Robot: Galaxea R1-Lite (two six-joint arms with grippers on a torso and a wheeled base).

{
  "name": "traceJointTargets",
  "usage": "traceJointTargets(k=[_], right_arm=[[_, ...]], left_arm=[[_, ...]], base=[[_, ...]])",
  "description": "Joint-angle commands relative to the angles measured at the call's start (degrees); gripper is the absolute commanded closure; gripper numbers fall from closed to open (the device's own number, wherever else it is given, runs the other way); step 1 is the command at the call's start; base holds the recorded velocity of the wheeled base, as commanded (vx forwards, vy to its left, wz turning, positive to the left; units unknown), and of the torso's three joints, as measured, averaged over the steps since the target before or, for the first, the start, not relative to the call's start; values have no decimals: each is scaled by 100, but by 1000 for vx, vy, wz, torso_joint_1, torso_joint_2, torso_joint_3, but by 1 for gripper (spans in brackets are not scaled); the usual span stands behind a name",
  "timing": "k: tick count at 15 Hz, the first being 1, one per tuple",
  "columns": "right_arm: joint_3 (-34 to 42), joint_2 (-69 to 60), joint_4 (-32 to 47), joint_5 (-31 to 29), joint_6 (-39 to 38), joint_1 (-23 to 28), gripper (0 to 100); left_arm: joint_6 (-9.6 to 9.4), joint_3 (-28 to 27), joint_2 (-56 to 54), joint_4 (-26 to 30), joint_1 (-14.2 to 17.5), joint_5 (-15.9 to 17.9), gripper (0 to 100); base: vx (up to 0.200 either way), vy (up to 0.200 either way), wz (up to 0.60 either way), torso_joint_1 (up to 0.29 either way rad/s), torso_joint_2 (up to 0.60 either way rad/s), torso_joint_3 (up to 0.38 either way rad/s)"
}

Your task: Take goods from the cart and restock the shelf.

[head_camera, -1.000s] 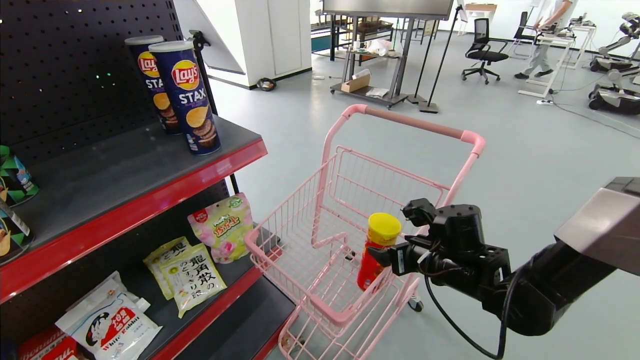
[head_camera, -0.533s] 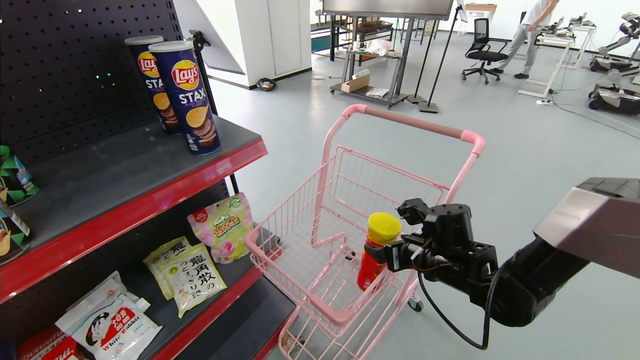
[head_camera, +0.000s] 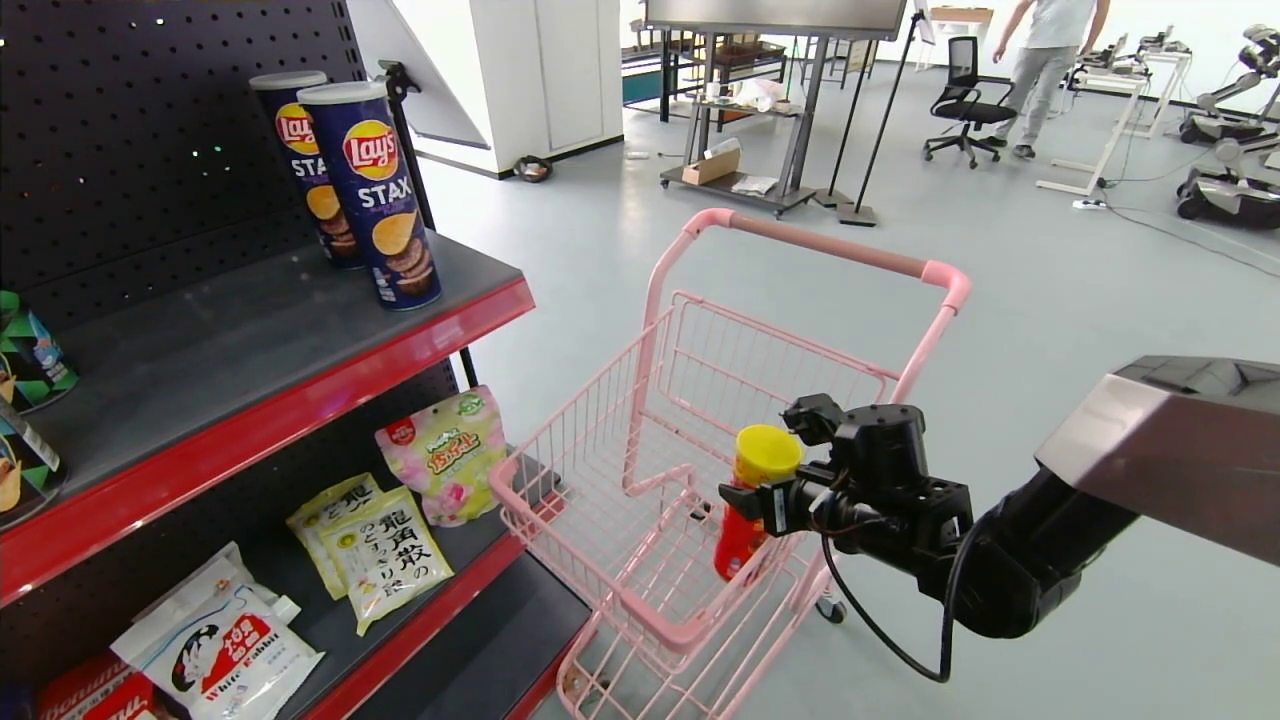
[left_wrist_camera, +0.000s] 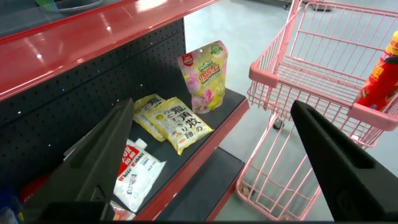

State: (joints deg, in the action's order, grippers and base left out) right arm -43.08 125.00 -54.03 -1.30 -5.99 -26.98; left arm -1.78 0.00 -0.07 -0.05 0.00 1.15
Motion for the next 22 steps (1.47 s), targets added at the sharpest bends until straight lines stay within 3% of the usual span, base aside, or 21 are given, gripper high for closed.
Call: traceJointTargets(k=[1, 10, 11, 17, 22], right_arm=[[-130, 112, -2, -1, 1, 35, 0], [-306, 288, 6, -1, 1, 35, 0], [-324, 314, -2, -1, -8, 35, 100], [-385, 341, -2, -19, 10, -27, 100], [-614, -556, 77, -116, 432, -88, 100]], left_arm=[[2, 0, 7, -4, 0, 0, 0], [-7, 0, 7, -4, 0, 0, 0], [-7, 0, 7, -4, 0, 0, 0], [-7, 0, 7, -4, 0, 0, 0], [-7, 0, 7, -4, 0, 0, 0]], base=[[0, 0, 0, 0, 0, 0], [0, 0, 0, 0, 0, 0], [0, 0, 0, 0, 0, 0], [0, 0, 0, 0, 0, 0], [0, 0, 0, 0, 0, 0]])
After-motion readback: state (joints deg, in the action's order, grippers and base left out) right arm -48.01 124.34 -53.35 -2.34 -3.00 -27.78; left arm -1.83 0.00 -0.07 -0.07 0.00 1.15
